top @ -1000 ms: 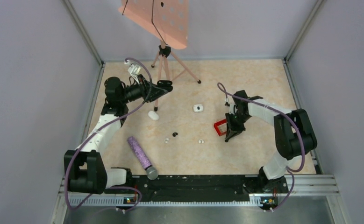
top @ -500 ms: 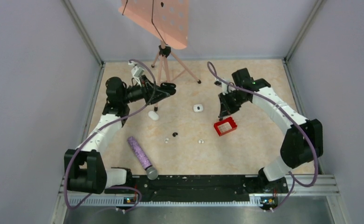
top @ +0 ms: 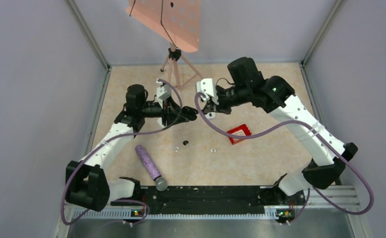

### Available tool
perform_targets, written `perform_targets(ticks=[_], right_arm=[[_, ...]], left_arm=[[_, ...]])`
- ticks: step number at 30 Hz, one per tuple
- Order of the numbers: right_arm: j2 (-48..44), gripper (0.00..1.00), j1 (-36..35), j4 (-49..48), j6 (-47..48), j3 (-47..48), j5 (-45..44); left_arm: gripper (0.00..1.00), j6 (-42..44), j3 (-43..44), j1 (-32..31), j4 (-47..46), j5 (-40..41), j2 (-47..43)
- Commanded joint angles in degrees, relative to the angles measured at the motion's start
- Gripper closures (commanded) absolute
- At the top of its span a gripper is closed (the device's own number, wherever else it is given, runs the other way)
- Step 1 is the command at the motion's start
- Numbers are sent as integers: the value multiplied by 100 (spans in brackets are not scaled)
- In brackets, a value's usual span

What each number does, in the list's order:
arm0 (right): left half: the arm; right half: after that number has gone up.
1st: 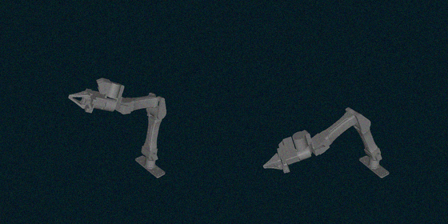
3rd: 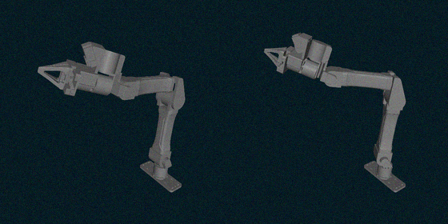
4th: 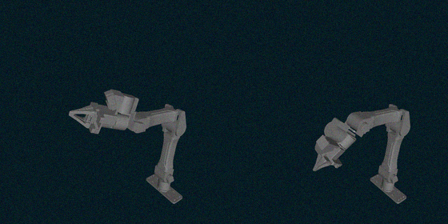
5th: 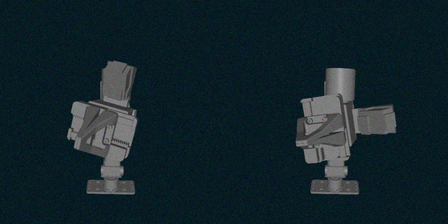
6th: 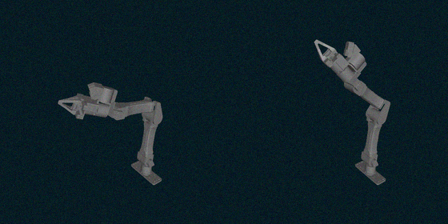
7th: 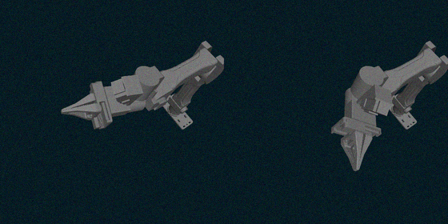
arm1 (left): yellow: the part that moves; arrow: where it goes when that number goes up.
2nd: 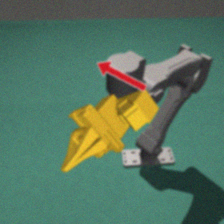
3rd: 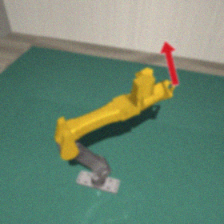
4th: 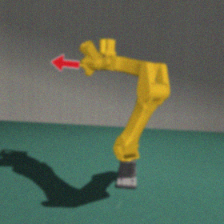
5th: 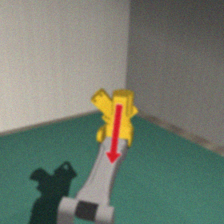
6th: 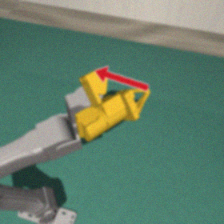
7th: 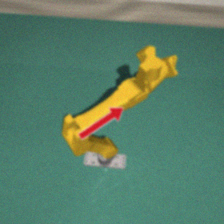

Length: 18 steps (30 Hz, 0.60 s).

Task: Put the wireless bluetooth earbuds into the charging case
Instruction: Pick up the earbud from the center of the board, then place the earbud in the charging case.

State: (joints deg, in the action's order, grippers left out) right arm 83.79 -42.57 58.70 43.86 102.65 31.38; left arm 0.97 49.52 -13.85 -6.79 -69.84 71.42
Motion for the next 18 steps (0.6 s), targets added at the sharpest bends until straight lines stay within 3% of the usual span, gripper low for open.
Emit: perform_targets(ticks=[1, 8, 18], right_arm=[[292, 100, -486, 200, 364, 452, -193], [811, 100, -628, 67, -90, 940, -133], [1002, 100, -776, -487, -569, 813, -91]], left_arm=[[100, 1024, 311, -101, 647, -220, -322], [100, 1805, 479, -203, 1300, -348, -444], [100, 1810, 538, -329, 1362, -381, -655]])
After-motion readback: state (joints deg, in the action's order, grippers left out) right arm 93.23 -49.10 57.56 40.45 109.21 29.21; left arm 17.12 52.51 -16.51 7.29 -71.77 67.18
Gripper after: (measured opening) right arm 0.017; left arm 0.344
